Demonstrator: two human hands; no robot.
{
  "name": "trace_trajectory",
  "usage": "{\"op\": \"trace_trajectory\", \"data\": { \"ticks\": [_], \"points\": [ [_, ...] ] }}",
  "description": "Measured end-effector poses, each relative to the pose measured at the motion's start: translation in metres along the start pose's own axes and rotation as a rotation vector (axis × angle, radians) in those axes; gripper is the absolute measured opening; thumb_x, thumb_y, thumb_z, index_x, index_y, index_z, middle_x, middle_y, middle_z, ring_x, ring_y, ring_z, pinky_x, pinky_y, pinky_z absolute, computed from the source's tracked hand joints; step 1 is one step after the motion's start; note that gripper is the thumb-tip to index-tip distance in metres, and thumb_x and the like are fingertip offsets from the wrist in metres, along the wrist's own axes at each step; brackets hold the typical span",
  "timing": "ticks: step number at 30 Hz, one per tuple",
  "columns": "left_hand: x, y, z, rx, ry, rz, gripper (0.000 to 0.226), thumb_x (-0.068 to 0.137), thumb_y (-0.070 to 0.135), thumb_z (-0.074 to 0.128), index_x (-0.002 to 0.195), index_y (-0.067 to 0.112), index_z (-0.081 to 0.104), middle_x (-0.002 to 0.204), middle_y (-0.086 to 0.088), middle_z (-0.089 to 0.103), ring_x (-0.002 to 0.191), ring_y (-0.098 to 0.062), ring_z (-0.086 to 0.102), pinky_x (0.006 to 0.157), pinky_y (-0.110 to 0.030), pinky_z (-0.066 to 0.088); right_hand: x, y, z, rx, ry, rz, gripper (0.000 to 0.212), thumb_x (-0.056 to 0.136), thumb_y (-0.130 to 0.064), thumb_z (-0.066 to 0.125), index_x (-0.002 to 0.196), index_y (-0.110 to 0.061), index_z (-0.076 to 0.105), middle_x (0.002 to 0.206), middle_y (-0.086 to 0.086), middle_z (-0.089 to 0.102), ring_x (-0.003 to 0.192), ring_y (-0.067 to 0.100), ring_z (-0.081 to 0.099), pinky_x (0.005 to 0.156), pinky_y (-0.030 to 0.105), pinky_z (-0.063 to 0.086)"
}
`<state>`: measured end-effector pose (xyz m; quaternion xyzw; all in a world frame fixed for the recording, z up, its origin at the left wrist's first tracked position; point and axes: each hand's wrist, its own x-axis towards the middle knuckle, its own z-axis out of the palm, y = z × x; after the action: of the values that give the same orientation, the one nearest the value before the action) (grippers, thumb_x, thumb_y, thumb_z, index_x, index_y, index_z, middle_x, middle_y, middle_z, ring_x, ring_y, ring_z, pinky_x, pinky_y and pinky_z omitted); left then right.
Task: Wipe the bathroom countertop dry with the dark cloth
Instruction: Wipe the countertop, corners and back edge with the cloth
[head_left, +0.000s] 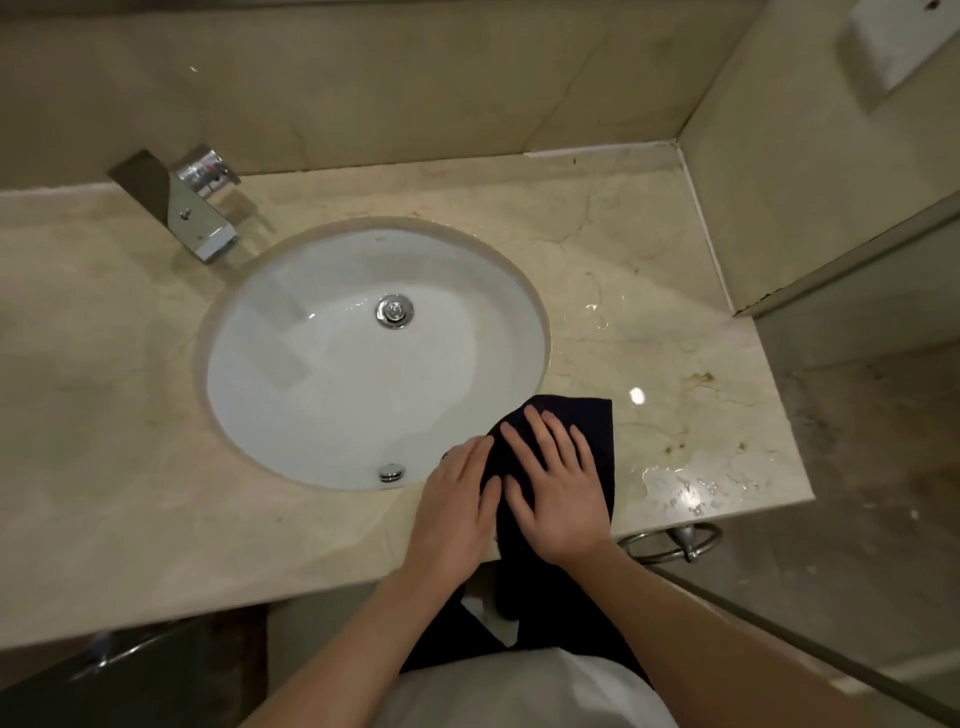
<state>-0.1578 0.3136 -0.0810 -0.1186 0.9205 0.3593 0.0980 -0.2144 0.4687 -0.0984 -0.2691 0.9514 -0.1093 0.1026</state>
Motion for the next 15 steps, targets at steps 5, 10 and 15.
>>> {"op": "trace_trajectory", "data": {
  "ticks": [5,10,15],
  "points": [
    [-0.006,0.016,0.01,0.024,0.086,-0.116,0.048,0.106,0.03,0.033,0.152,0.017,0.041,0.15,0.0,0.046,0.136,-0.015,0.041,0.118,-0.034,0.031,0.042,0.032,-0.011,-0.022,0.021,-0.015,0.058,0.102,-0.043,0.038,0.157,-0.025,0.031,0.167,0.002,0.02,0.154,0.021,0.015,0.125,0.045,0.011],
    [0.011,0.043,0.027,0.123,0.2,-0.262,0.059,0.097,0.04,0.022,0.135,0.014,0.058,0.121,-0.007,0.065,0.11,-0.028,0.057,0.102,-0.042,0.04,0.071,0.077,-0.023,-0.04,0.048,-0.087,0.058,0.104,-0.042,0.037,0.158,-0.023,0.029,0.166,0.003,0.022,0.153,0.023,0.02,0.125,0.045,0.015],
    [0.017,0.051,0.036,0.095,0.274,-0.355,0.058,0.095,0.039,0.022,0.128,0.015,0.063,0.12,-0.007,0.067,0.109,-0.027,0.057,0.102,-0.041,0.037,0.026,0.117,-0.029,-0.035,0.059,-0.092,0.059,0.105,-0.042,0.037,0.159,-0.023,0.024,0.167,0.002,0.018,0.154,0.019,0.016,0.126,0.042,0.012]
  ]
}}
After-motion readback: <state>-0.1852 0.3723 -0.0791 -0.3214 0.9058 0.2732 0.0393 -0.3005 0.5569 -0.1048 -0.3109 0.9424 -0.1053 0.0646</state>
